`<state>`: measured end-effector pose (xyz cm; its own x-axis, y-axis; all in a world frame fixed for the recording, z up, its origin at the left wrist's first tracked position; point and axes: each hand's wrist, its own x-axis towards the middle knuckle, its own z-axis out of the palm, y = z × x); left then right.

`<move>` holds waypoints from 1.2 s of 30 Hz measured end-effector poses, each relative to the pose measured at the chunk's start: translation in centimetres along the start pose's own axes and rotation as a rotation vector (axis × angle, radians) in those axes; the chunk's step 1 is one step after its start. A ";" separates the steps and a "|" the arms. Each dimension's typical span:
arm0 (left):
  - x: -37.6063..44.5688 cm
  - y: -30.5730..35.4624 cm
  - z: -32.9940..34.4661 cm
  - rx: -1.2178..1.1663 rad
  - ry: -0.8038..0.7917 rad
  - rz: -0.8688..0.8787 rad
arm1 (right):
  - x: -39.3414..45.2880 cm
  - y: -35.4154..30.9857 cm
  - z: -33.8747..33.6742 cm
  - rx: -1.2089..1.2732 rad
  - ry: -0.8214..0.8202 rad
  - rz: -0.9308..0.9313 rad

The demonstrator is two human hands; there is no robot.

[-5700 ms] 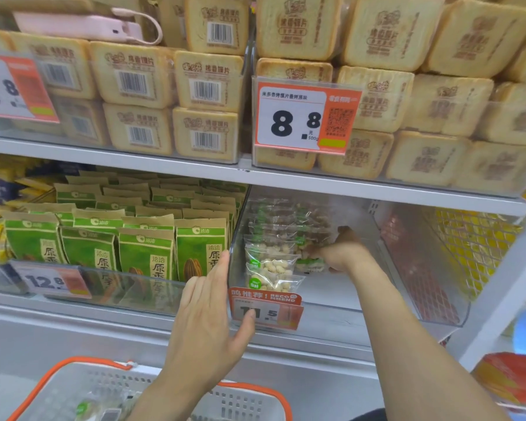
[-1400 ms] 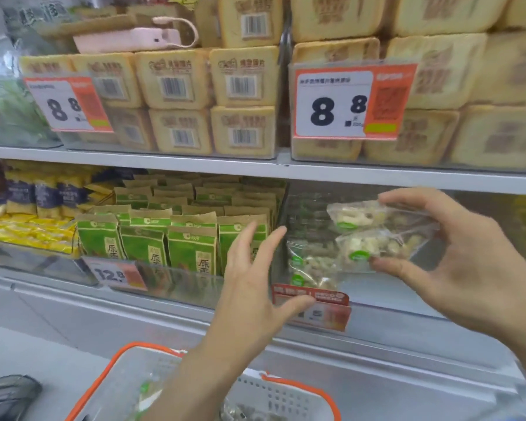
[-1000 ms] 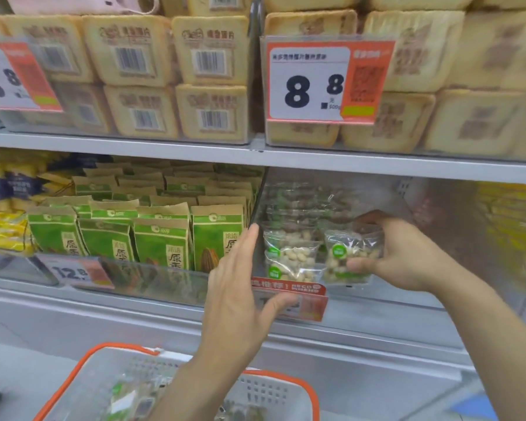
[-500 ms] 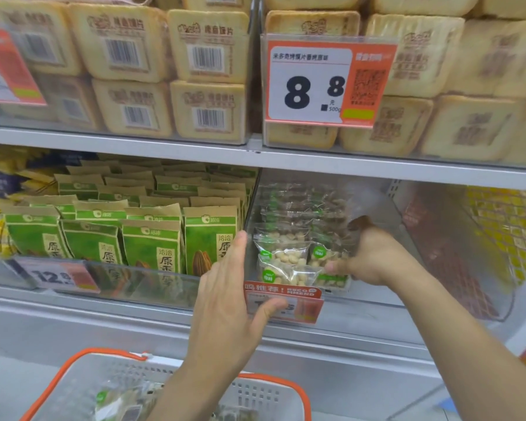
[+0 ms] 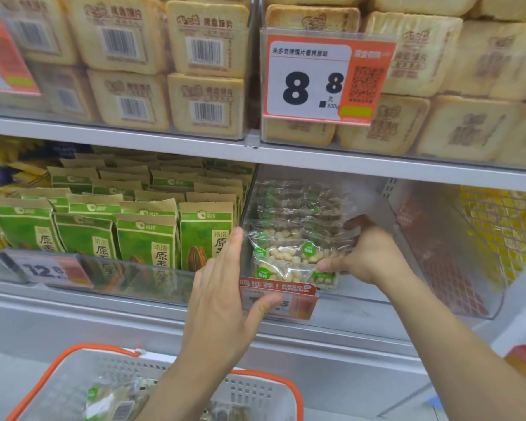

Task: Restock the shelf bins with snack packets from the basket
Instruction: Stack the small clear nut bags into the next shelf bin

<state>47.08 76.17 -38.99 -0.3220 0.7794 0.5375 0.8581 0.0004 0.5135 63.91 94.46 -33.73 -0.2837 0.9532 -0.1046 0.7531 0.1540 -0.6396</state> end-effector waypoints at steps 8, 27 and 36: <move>0.0 0.1 0.1 0.015 0.015 0.022 | -1.1 -0.4 -1.8 -0.084 -0.116 0.014; -21.4 -13.8 0.7 0.053 -0.152 -0.604 | -15.2 -4.4 13.7 -0.200 -0.534 -0.826; -24.4 -20.3 -0.6 0.124 -0.183 -0.831 | -12.5 4.0 27.5 -0.451 -0.739 -0.363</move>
<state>37.27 56.82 -62.12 -0.8047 0.5848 -0.1020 0.4138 0.6758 0.6100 54.13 76.06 -55.88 -0.7348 0.4439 -0.5128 0.6597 0.6433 -0.3885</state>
